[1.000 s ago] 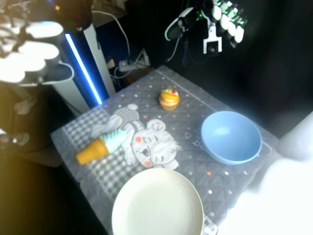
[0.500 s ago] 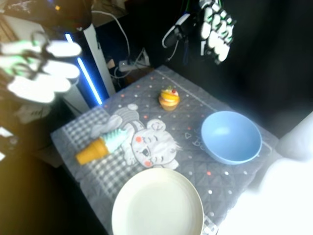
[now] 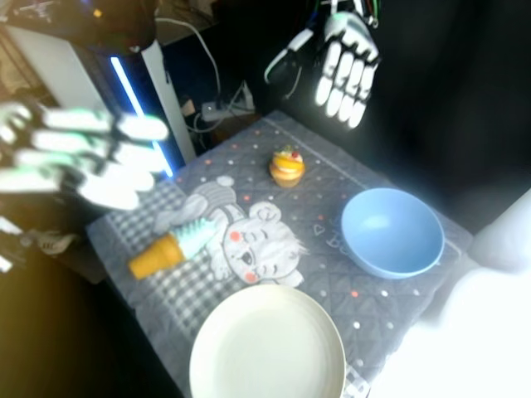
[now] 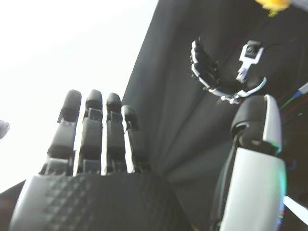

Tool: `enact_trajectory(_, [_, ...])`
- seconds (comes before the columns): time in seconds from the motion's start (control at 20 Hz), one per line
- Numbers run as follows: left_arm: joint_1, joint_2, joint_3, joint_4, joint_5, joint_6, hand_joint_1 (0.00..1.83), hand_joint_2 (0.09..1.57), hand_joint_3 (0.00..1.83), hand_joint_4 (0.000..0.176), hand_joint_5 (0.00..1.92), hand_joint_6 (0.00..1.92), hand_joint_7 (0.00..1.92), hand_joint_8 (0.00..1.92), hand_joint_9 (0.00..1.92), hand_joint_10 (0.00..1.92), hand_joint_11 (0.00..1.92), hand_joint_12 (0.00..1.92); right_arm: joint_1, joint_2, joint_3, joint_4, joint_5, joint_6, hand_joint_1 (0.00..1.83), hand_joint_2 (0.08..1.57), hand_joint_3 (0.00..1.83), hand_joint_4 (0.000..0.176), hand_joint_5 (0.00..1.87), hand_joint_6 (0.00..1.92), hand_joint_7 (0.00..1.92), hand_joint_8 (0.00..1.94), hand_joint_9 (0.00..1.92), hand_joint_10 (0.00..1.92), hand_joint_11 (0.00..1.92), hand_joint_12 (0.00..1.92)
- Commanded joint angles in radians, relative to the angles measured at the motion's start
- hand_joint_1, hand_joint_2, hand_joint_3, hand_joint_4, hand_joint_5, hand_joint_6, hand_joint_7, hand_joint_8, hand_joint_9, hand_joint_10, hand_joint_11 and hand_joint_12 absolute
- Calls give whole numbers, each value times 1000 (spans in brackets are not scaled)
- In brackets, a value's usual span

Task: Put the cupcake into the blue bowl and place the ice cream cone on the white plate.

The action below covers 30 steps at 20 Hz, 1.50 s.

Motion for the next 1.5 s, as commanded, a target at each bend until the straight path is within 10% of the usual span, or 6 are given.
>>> enact_trajectory(0.0, [-23, 3, 2, -32, -71, -14, 790, 734, 0, 0, 186, 0, 281, 2, 291, 13, 255, 141, 8, -1, 3, 14, 81, 15, 806, 671, 0, 0, 152, 0, 284, 1, 275, 3, 4, 575])
enact_trajectory(0.3, [-96, -45, 37, 84, 35, -85, 773, 721, 0, 0, 242, 11, 305, 8, 325, 18, 267, 159, 8, -1, 17, -40, -34, 65, 721, 704, 0, 0, 96, 0, 294, 4, 299, 9, 51, 477])
enact_trajectory(0.45, [-127, -72, 52, 125, 66, -109, 766, 713, 1, 0, 237, 0, 328, 0, 343, 3, 136, 515, 8, -1, 32, -93, -99, 116, 727, 709, 3, 0, 75, 0, 289, 7, 283, 0, 16, 476])
enact_trajectory(1.1, [-180, -144, 79, 309, 192, -196, 792, 733, 0, 0, 331, 0, 485, 2, 556, 8, 179, 963, 8, -99, 86, -150, -227, 182, 829, 624, 2, 0, 287, 0, 368, 0, 357, 1, 205, 375])
enact_trajectory(1.45, [-182, -181, 85, 361, 254, -194, 739, 750, 1, 0, 341, 1, 554, 3, 647, 11, 342, 923, 8, -140, 108, -153, -262, 182, 867, 625, 1, 0, 404, 11, 466, 11, 400, 6, 213, 349])
